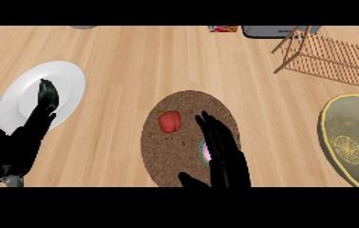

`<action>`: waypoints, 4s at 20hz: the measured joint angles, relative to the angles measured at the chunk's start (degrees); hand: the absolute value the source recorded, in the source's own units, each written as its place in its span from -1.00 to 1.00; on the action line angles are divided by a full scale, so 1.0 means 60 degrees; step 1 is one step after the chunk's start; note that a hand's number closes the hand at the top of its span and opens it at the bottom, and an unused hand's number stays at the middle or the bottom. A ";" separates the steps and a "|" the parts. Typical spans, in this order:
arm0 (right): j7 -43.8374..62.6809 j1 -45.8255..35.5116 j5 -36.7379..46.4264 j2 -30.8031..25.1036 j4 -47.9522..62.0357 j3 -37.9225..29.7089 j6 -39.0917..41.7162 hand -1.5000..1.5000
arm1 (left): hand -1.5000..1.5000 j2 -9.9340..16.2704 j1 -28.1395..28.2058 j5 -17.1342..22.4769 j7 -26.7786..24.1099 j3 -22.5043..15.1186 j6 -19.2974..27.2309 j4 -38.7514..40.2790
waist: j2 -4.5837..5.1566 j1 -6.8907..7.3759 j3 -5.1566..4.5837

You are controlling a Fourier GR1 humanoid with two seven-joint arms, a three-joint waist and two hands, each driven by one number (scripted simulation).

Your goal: Pick the cupcake from the placemat and place it in the tiered shelf

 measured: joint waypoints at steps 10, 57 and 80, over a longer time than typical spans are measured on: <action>0.3442 -0.0357 0.1872 0.0161 -0.0897 0.0933 0.6174 -1.00 | 0.00 -0.0080 -0.0152 -0.0044 -0.0032 -0.0034 -0.0069 0.0078 | 0.0080 0.0157 0.0004; 0.1861 -0.2100 0.1619 0.0163 0.2024 -0.1729 0.8745 1.00 | 0.00 -0.0842 -0.0496 -0.0954 0.0225 0.0956 -0.0921 0.0102 | 0.0096 0.0228 0.0044; -0.4678 -0.1106 -0.3201 -0.3983 -0.0176 -0.7589 0.7268 1.00 | 0.00 -0.0981 0.0036 -0.1006 0.0197 0.1320 -0.1087 -0.0290 | 0.0101 -0.0110 0.0087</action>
